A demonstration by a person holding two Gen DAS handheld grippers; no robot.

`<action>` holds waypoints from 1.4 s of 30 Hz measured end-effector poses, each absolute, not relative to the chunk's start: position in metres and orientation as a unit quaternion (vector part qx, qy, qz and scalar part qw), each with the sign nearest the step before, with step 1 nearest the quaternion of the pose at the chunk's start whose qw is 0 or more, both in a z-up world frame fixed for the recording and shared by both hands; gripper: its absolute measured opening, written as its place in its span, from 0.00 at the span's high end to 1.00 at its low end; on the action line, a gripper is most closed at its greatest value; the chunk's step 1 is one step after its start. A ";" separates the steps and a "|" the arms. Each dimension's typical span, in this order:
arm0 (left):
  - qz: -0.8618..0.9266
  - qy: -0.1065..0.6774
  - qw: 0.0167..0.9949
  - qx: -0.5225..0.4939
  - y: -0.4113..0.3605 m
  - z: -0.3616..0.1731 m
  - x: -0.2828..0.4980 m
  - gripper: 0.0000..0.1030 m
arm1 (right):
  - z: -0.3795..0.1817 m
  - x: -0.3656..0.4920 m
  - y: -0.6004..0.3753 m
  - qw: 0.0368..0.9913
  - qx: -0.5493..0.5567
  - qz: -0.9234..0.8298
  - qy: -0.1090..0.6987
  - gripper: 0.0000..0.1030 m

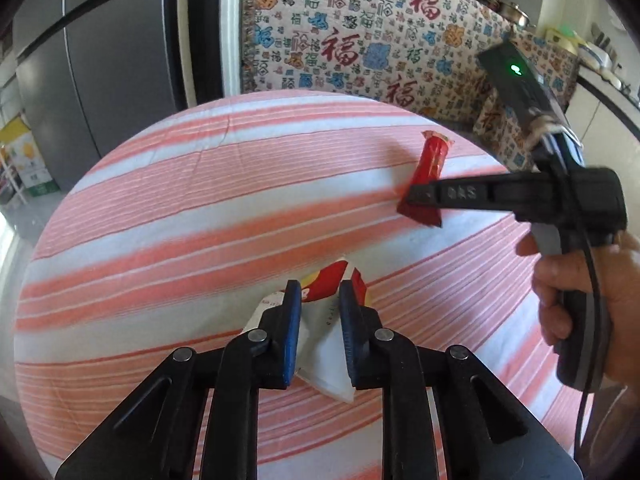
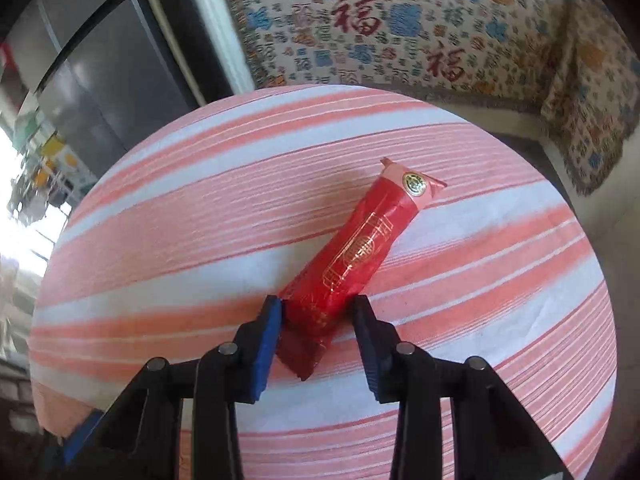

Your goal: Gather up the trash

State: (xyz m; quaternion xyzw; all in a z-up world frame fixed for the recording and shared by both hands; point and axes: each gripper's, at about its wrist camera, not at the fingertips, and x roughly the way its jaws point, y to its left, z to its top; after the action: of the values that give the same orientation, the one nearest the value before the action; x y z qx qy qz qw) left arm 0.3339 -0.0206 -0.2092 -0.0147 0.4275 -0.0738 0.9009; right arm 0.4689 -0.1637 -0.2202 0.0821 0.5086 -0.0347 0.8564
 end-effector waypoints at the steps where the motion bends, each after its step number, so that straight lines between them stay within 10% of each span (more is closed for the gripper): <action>1: -0.078 0.431 0.899 -0.019 -0.018 -0.209 0.334 0.81 | -0.218 0.464 -0.163 0.857 0.063 -0.016 0.511 0.74; 4: -0.091 0.437 0.895 -0.011 -0.013 -0.205 0.329 0.68 | -0.206 0.440 -0.162 0.853 -0.019 0.064 0.518 0.78; 8: -0.112 0.436 0.893 -0.002 -0.005 -0.200 0.320 0.21 | -0.194 0.379 -0.163 0.825 -0.119 0.137 0.535 0.78; 12: -0.144 0.434 0.889 0.000 -0.012 -0.206 0.322 0.12 | -0.195 0.327 -0.181 0.820 -0.132 0.146 0.538 0.77; 15: -0.142 0.435 0.888 0.039 -0.030 -0.218 0.325 0.11 | -0.199 0.303 -0.195 0.832 -0.101 0.138 0.527 0.70; 17: -0.133 0.440 0.884 0.083 -0.044 -0.229 0.327 0.11 | -0.202 0.296 -0.206 0.838 -0.054 0.135 0.527 0.43; 22: -0.118 0.428 0.890 0.107 -0.053 -0.235 0.327 0.11 | -0.210 0.286 -0.225 0.837 0.036 0.105 0.535 0.40; 30: -0.077 0.443 0.893 0.031 -0.031 -0.224 0.306 0.61 | -0.217 0.279 -0.216 0.854 0.022 0.082 0.514 0.32; 42: -0.095 0.470 0.877 0.013 -0.030 -0.207 0.278 0.27 | -0.187 0.303 -0.249 0.830 0.077 0.077 0.547 0.32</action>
State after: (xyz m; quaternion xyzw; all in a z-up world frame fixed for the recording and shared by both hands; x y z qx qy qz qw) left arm 0.2782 -0.0303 -0.2069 0.0129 0.4701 -0.0948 0.8774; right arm 0.3033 -0.2492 -0.1867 0.0774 0.5469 0.0774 0.8301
